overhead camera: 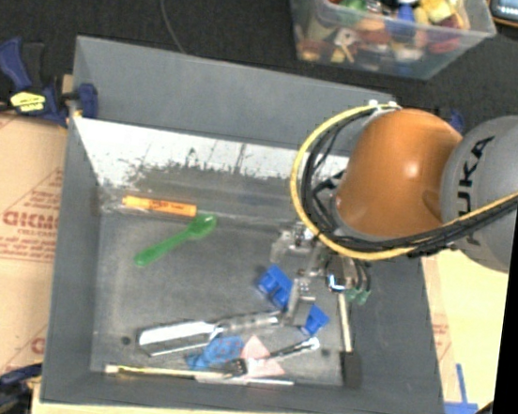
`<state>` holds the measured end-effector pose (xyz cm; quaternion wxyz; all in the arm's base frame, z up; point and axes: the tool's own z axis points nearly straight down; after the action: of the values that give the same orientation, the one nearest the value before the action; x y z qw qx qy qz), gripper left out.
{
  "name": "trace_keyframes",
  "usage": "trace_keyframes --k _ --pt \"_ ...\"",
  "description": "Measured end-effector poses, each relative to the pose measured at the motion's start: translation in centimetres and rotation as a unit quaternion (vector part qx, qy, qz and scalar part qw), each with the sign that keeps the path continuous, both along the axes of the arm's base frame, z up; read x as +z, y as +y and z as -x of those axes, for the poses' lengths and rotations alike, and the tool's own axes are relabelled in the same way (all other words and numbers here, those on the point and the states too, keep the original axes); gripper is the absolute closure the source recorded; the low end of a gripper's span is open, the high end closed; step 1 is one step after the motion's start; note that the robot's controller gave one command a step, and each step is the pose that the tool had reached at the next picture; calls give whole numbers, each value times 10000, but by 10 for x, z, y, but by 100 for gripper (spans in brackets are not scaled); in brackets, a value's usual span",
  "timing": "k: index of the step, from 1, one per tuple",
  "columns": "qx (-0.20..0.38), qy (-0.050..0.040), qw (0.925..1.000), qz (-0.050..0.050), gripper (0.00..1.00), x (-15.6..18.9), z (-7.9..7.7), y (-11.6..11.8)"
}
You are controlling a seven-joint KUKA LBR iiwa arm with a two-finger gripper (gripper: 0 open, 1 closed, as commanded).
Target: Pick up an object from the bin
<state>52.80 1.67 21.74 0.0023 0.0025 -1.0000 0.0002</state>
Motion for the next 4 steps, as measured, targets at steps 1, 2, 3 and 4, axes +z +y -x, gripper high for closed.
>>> trace_keyframes --k 1,2,3,4 --pt "-4 -41 10000 -3 0 4 -2 0" --pt "1073 -55 9942 0 0 -106 -2 61" --pt "1929 -86 9812 7 0 -147 -2 84" --pt "2520 -83 9677 7 0 -147 0 111"
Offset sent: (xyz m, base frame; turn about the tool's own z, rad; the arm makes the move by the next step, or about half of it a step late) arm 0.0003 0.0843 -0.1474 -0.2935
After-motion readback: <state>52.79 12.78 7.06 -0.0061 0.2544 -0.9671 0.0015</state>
